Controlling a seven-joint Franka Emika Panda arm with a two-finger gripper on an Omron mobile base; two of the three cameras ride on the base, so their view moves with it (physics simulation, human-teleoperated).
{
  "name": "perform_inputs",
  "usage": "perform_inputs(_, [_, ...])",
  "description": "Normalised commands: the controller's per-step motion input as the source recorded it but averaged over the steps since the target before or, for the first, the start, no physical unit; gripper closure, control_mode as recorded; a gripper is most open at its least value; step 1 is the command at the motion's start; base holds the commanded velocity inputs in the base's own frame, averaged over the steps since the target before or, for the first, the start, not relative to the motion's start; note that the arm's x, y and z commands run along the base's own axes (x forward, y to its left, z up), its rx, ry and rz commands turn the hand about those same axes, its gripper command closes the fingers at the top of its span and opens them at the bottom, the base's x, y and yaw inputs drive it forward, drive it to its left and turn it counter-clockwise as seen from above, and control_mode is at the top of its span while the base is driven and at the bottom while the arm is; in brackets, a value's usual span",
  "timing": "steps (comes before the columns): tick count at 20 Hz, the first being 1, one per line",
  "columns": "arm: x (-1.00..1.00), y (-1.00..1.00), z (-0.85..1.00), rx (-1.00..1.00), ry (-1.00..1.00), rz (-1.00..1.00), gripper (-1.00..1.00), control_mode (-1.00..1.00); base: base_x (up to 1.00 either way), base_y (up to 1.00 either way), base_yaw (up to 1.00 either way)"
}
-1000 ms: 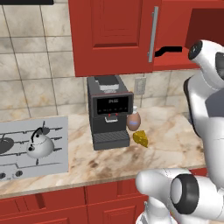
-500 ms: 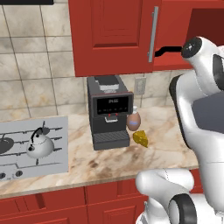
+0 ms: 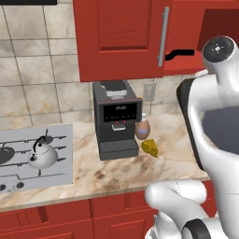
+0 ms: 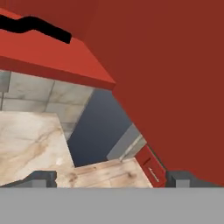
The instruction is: Pick the pan from the cabinet and place it on the stove. Then turn on the stove burner for the pan.
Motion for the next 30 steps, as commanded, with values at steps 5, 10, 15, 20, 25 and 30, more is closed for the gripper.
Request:
perform_inputs(5, [0.06, 0.52, 0.00, 0.14, -0.17, 0.23, -1.00, -1.00, 0.00, 0.00, 0.00])
perform_inputs(10, [0.17, 0.54, 0.00, 0.13, -0.16, 0.25, -1.00, -1.00, 0.00, 0.00, 0.00])
perform_inputs(15, [0.26, 0.47, 0.00, 0.14, -0.15, 0.25, -1.00, -1.00, 0.00, 0.00, 0.00])
perform_inputs(20, [0.29, 0.38, 0.00, 0.11, -0.20, 0.22, -1.00, -1.00, 0.00, 0.00, 0.00])
perform_inputs(25, [0.21, 0.21, 0.01, 0.08, -0.24, 0.17, -1.00, -1.00, 0.00, 0.00, 0.00])
perform_inputs(30, [0.09, 0.12, 0.14, 0.00, -0.23, 0.09, -1.00, -1.00, 0.00, 0.00, 0.00])
